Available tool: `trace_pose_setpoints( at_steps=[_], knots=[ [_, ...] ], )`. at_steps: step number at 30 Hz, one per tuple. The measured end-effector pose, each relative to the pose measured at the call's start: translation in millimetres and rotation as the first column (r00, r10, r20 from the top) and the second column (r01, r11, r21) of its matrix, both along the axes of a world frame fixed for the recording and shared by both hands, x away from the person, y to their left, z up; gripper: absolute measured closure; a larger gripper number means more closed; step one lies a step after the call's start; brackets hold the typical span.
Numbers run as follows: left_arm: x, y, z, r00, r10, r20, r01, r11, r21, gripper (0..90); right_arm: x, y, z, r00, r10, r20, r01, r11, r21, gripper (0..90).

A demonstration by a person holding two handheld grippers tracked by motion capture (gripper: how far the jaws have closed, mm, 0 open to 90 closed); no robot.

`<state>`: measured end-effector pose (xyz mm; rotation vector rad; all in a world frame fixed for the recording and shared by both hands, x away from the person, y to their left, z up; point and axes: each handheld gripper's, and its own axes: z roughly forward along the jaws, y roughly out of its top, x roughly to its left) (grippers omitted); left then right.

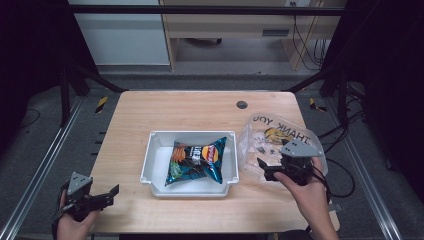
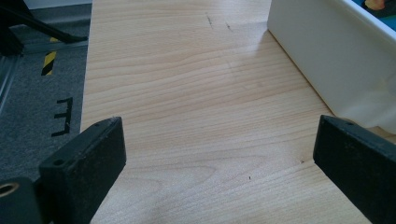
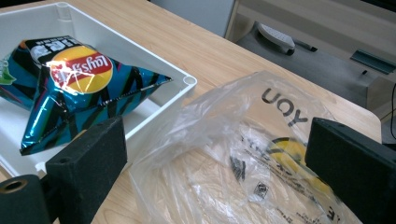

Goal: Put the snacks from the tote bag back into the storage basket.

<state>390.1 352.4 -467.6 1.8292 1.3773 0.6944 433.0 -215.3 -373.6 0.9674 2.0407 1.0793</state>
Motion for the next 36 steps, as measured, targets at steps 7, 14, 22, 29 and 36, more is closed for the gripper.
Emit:
trace_pose_setpoints(
  at_steps=[7,14,22,29,36],
  knots=[
    [-0.7,0.1,-0.1,1.0,0.005,0.003,-0.005,0.9999,-0.01,2.1,-3.1,-5.3,-10.2,0.9998,-0.018,-0.011,0.018,0.9998,0.006,5.9],
    [-0.4,-0.9,-0.1,1.0,0.0,0.0,0.0,1.0,-0.006,2.1,-7.2,-9.6,-23.0,0.999,-0.027,-0.034,0.027,0.9996,0.007,5.8],
    [-0.1,-1.3,-0.2,1.0,-0.004,-0.002,0.004,1.0,-0.001,2.1,-11.3,-10.3,-38.5,0.998,-0.013,-0.062,0.013,0.9999,0.004,5.2],
    [-0.3,-2.0,-0.2,1.0,-0.006,-0.003,0.006,1.0,-0.001,2.1,-13.7,-10.9,-48.4,0.9963,-0.006,-0.086,0.006,1.0,0.002,5.2],
    [-0.1,-2.8,-0.4,1.0,-0.007,-0.002,0.007,1.0,-0.003,2.0,-15.9,-6.6,-59.5,0.9933,0.007,-0.116,-0.008,0.9999,-0.01,5.3]
  ],
)
